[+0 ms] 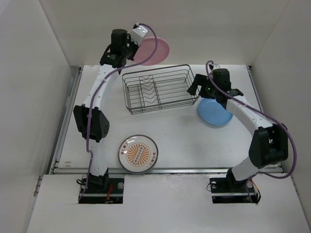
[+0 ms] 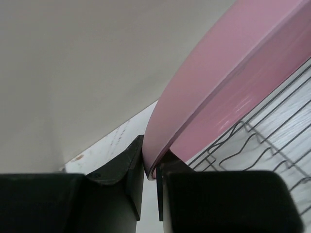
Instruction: Unload the plates from the dish rack
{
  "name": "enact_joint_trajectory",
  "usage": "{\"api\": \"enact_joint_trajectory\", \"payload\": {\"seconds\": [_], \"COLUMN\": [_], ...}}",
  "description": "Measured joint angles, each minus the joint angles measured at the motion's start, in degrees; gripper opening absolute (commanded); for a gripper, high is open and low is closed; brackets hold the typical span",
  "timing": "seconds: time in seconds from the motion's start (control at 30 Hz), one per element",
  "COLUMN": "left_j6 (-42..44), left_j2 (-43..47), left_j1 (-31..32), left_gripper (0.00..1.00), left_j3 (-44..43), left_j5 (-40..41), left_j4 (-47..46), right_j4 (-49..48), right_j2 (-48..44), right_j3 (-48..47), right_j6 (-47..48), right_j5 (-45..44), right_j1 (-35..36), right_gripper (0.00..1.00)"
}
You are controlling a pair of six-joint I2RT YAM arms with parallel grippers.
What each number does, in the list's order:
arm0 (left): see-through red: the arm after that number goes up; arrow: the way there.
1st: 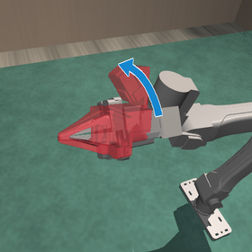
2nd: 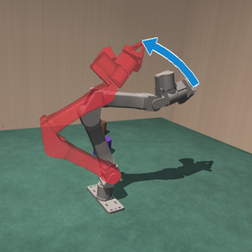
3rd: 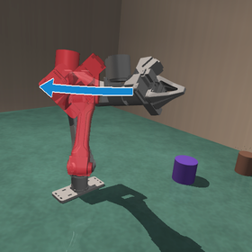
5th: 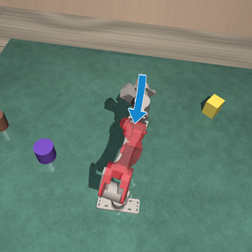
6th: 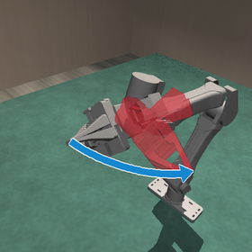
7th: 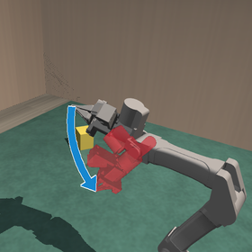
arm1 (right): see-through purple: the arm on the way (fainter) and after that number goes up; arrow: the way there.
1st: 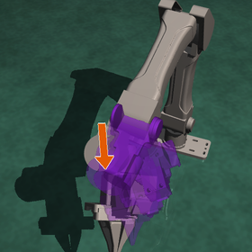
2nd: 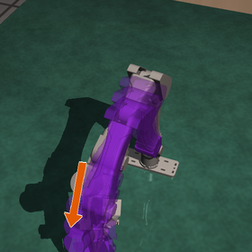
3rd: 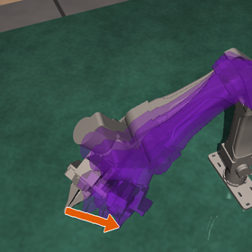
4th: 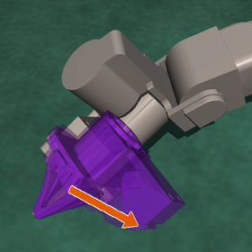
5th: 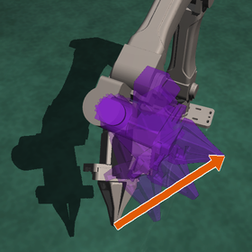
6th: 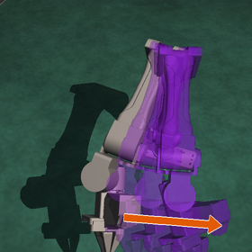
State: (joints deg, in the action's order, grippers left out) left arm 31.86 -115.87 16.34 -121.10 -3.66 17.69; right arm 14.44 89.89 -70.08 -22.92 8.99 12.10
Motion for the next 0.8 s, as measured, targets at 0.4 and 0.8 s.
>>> {"api": "enact_joint_trajectory", "payload": {"seconds": [0.4, 0.8], "left_j6": [-20.35, -22.49], "left_j2": [-0.68, -1.4], "left_j1": [-4.39, -2.36], "left_gripper": [0.0, 0.0], "left_j3": [-7.87, -1.38], "left_j5": [-39.52, -45.48], "left_j4": [25.05, 31.87], "right_j4": [-11.85, -20.17], "right_j2": [-10.32, -7.32], "right_j3": [0.42, 8.0], "right_j6": [2.95, -5.68], "right_j5": [5.75, 12.59], "right_j1": [5.57, 5.75], "right_gripper": [1.0, 0.03]}}
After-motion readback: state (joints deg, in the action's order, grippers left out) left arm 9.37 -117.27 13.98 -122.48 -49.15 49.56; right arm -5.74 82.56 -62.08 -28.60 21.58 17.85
